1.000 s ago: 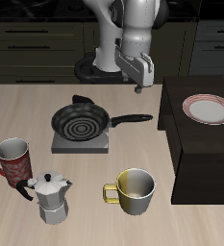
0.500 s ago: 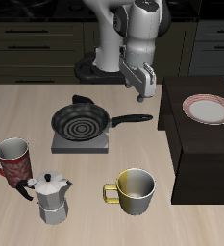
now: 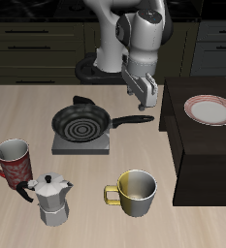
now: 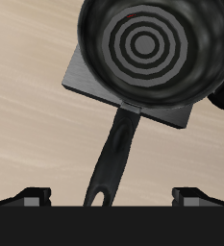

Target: Place the frying pan on the top layer of the shelf and turn off the stove

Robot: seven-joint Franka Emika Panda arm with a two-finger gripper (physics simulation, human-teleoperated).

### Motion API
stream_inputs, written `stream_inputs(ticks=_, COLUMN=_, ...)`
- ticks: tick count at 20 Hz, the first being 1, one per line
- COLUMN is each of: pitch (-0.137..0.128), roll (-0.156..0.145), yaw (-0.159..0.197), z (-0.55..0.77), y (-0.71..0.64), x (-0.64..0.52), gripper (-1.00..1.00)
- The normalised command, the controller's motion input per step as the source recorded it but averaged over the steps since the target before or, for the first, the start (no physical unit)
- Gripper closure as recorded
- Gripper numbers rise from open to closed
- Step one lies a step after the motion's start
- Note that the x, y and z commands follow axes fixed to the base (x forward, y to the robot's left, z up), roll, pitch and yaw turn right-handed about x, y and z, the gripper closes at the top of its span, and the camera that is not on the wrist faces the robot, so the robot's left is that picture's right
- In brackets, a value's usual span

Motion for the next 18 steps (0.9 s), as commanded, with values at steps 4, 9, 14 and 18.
stream_inputs(ticks=4, pitch=0.027, roll=-0.011, yaw=-0.005, z=-0.13, y=-0.01, x=0.10, gripper=-1.00)
stream_inputs(ticks=9, pitch=0.033, roll=0.008, yaw=-0.016, z=-0.18, y=0.04, x=0.01, gripper=-1.00)
stream_inputs(ticks=14, pitch=0.007, roll=0.016, yaw=-0.006, z=-0.12, y=0.05, x=-0.03, gripper=-1.00)
stream_inputs(ticks=18, pitch=0.020, roll=-0.011, yaw=-0.010, z=-0.14, y=-0.04, x=0.02, gripper=-1.00)
